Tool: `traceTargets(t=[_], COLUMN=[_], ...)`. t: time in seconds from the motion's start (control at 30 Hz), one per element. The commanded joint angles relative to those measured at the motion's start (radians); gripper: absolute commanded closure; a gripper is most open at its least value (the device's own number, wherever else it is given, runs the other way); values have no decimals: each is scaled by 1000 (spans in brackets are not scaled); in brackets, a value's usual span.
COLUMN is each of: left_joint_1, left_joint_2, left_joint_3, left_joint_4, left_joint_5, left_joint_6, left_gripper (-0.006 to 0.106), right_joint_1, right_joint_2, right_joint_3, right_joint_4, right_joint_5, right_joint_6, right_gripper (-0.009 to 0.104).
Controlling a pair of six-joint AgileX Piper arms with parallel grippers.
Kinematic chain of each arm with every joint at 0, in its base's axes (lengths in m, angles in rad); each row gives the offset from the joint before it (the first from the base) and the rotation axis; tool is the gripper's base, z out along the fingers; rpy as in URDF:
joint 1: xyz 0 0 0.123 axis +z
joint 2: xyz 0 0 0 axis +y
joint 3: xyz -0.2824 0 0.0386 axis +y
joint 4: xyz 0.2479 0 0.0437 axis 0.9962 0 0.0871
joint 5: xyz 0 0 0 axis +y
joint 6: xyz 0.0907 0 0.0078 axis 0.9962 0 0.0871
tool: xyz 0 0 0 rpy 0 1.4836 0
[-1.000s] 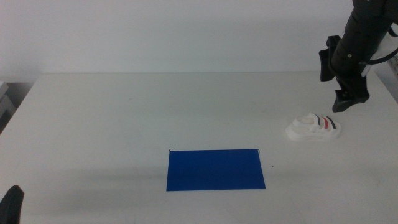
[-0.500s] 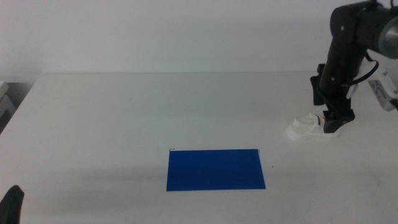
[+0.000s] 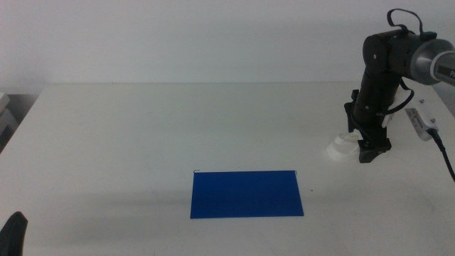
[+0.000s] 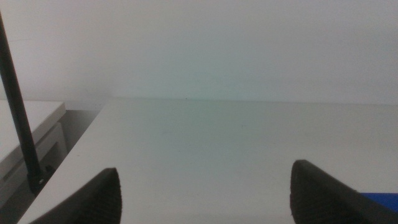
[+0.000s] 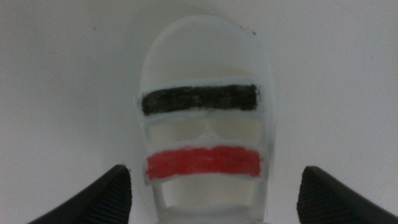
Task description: Use one arm to grab the shoe from the table and place it on the mat.
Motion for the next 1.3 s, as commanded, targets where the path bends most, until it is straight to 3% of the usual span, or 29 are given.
traceTargets(t=[0.0, 0.13, 0.37, 0.5, 0.77, 0.9, 1.27], left_joint_1=[-3, -3, -3, -3, -3, -3, -3], left_joint_2=[-14, -14, -14, -14, -14, -14, -14], left_joint_3=[9, 9, 9, 9, 9, 9, 9], left_joint_4=[0, 0, 0, 0, 0, 0, 0], left_joint_5=[-76, -76, -76, -76, -76, -76, -76], left_joint_6=[-4, -4, -4, -4, -4, -4, -4], left_gripper=[8, 8, 8, 8, 8, 8, 8], right_joint_1=[0, 0, -1, 2, 93, 154, 449], right_joint_2=[-55, -52, -55, -84, -201, -259, -295], right_joint_3=[-32, -32, -59, -64, -38, 8, 31], right_joint_4=[-15, -16, 12, 30, -33, -22, -54], right_joint_5=[-1, 15, 149, 176, 173, 173, 171], right_joint_6=[-8, -8, -31, -53, 31, 82, 359], right_gripper=[22, 34, 73, 86, 87, 87, 87])
